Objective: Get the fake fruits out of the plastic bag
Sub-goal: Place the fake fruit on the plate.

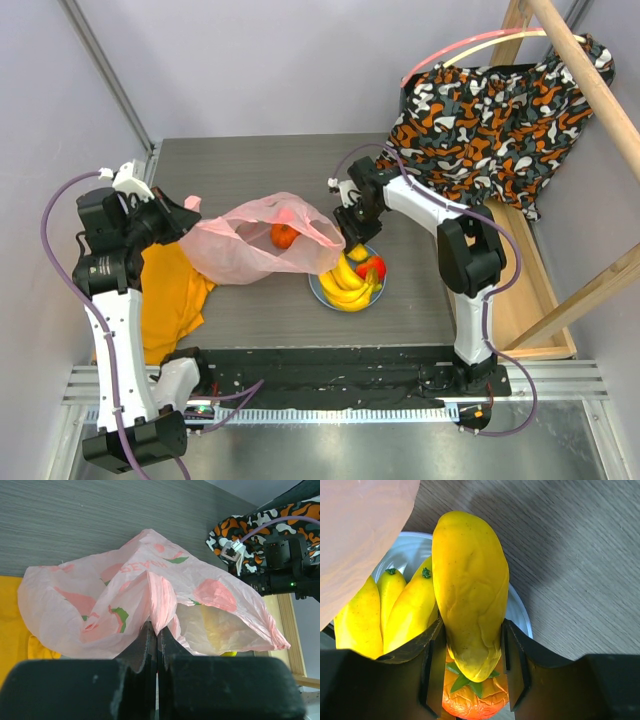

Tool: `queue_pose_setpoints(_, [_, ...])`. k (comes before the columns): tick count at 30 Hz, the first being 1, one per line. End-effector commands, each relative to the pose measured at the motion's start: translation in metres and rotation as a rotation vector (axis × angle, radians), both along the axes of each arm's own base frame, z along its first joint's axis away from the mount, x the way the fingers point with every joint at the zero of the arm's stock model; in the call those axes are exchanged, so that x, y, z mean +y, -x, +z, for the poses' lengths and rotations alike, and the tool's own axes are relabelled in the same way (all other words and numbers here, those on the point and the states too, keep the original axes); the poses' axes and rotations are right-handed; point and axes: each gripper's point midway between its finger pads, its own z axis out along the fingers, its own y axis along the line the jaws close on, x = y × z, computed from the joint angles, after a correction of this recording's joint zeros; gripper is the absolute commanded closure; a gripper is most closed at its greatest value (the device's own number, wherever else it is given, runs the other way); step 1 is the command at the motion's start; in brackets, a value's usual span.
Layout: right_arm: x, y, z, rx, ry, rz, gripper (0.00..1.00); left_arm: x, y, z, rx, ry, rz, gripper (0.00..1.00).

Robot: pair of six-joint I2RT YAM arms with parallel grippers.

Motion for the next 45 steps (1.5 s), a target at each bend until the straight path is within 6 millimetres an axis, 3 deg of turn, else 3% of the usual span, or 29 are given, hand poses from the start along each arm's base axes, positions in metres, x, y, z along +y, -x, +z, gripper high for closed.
queue_pose_setpoints(1, [0.002, -0.003, 0.014, -0.005, -0.015, -0.021, 0.48, -0.001, -0.004, 0.008, -0.038, 0.007, -0.012, 1.00])
queue_pose_setpoints(6, [-0.004, 0.009, 0.019, 0.012, -0.006, -0.035, 0.31, -0.001, -0.007, 0.008, -0.039, 0.011, -0.020, 1.00])
queue_pose_setpoints(10, [-0.003, 0.015, 0.025, 0.016, -0.027, -0.041, 0.29, -0.003, -0.005, 0.013, -0.043, 0.004, -0.037, 1.00])
queue_pose_setpoints(16, [-0.003, 0.014, 0.033, -0.002, -0.043, -0.058, 0.28, -0.005, 0.016, 0.036, -0.069, -0.061, -0.054, 1.00])
queue_pose_setpoints(23, [-0.005, 0.013, 0.044, -0.043, -0.039, -0.054, 0.28, 0.040, 0.012, 0.113, -0.323, -0.194, 0.241, 1.00])
queue_pose_setpoints(26, [-0.008, 0.013, 0.043, -0.056, -0.032, -0.058, 0.27, 0.040, 0.007, 0.116, -0.340, -0.188, 0.235, 1.00])
queue_pose_setpoints(31, [-0.006, 0.002, 0.035, -0.077, -0.022, -0.054, 0.29, 0.026, 0.002, 0.092, -0.276, -0.096, 0.175, 1.00])
queue_pose_setpoints(34, [0.000, -0.008, 0.034, -0.088, -0.034, -0.062, 0.37, 0.021, 0.001, 0.087, -0.270, -0.072, 0.158, 1.00])
queue_pose_setpoints(38, [0.010, -0.014, 0.024, -0.052, -0.058, -0.067, 0.65, 0.022, 0.000, 0.083, -0.264, -0.071, 0.160, 1.00])
queue_pose_setpoints(41, [0.017, -0.014, 0.028, -0.029, -0.083, -0.097, 0.73, 0.021, 0.002, 0.082, -0.266, -0.070, 0.157, 1.00])
queue_pose_setpoints(45, [0.019, -0.005, 0.030, 0.015, -0.107, -0.127, 0.75, 0.020, 0.002, 0.079, -0.257, -0.066, 0.148, 1.00])
